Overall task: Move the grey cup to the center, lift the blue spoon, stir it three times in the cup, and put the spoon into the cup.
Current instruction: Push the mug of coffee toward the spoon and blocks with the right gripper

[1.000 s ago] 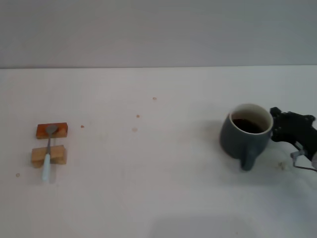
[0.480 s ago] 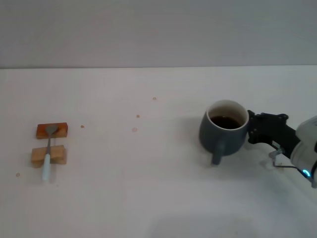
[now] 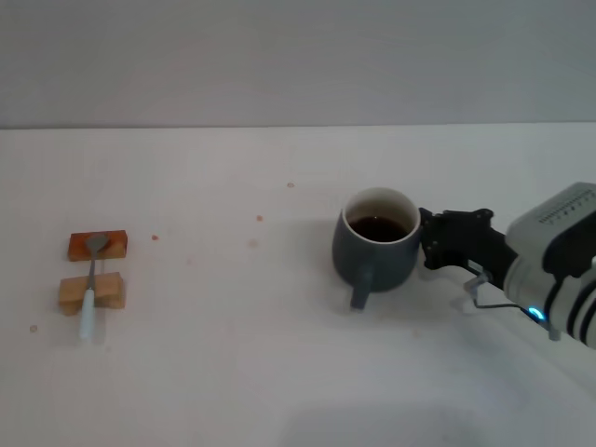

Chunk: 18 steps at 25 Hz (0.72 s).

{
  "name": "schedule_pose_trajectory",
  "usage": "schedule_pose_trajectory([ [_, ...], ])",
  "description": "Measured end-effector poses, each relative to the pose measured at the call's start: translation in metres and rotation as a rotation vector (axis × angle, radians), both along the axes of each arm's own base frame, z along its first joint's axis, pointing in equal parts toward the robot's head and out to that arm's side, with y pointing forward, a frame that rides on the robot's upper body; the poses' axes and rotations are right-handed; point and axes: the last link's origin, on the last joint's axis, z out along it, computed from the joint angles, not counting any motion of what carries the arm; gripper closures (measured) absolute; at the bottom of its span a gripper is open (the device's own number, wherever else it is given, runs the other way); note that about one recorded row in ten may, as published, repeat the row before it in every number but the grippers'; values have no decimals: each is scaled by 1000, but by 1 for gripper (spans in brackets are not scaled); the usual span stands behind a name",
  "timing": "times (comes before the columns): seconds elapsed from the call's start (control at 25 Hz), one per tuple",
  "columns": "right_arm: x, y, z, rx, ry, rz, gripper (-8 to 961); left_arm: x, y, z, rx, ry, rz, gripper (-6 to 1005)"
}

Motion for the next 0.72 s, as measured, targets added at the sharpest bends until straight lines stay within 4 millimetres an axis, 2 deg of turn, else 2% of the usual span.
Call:
schedule_pose_trajectory([
  [0.72,-37,9,-24,-45,7,31,954,-3,-13,3,9,10,-18,319],
])
